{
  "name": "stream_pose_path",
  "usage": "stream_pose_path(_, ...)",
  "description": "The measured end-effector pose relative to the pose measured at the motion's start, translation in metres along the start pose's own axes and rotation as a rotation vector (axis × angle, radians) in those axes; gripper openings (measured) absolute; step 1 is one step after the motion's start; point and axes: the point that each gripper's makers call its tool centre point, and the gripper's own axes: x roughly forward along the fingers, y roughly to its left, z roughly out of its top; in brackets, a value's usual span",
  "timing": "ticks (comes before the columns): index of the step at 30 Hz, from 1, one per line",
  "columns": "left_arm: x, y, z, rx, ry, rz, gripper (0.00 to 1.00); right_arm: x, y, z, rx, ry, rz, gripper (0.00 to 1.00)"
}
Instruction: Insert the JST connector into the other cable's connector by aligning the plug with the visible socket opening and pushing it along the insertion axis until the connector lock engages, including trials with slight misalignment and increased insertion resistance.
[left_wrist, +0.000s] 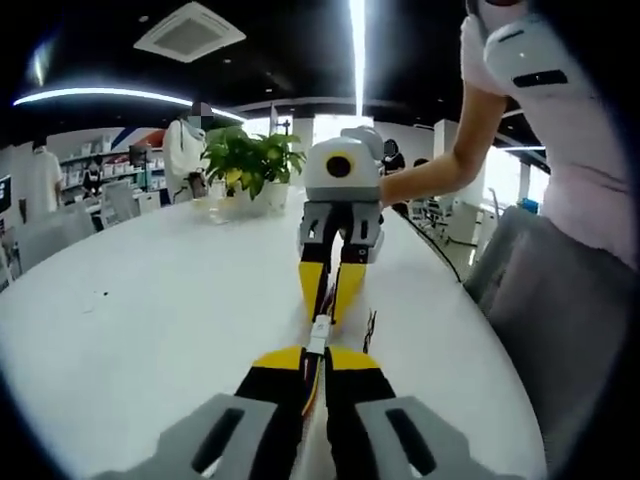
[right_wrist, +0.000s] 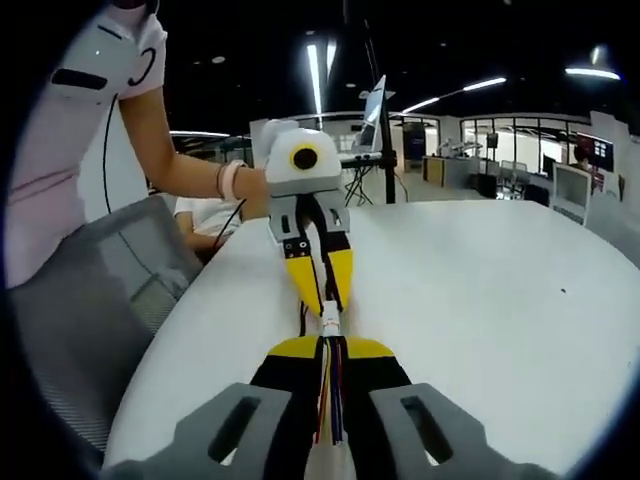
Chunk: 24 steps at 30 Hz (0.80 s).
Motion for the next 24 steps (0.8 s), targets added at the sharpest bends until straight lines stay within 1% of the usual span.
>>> stream_pose_path(3,-0.001,-0.002,0.005,0.016,0.011,0.002,0.0,-0.001,0.0,0.001,-0.023,0.011,-0.003,0.04)
stream_pose_path(9,-0.001,-0.002,0.01,0.023,-0.014,-0.004,0.0,-0.005,0.001,0.009,-0.042,-0.015,0.003,0.04)
stream_pose_path(10,0.0,-0.006,0.016,0.029,-0.02,-0.01,0.0,-0.005,0.0,0.01,-0.051,-0.009,-0.001,0.04)
stream_pose_path(11,0.001,-0.005,0.016,0.048,-0.018,0.0,0.0,-0.006,-0.001,0.009,-0.066,-0.001,-0.003,0.04)
stream_pose_path(17,0.003,-0.009,0.017,0.068,-0.004,-0.011,0.0,-0.005,-0.003,0.005,-0.07,0.008,0.01,0.03)
stream_pose_path(24,0.006,-0.012,0.013,0.087,0.019,-0.027,0.0,-0.005,-0.004,-0.001,-0.083,0.026,0.024,0.03)
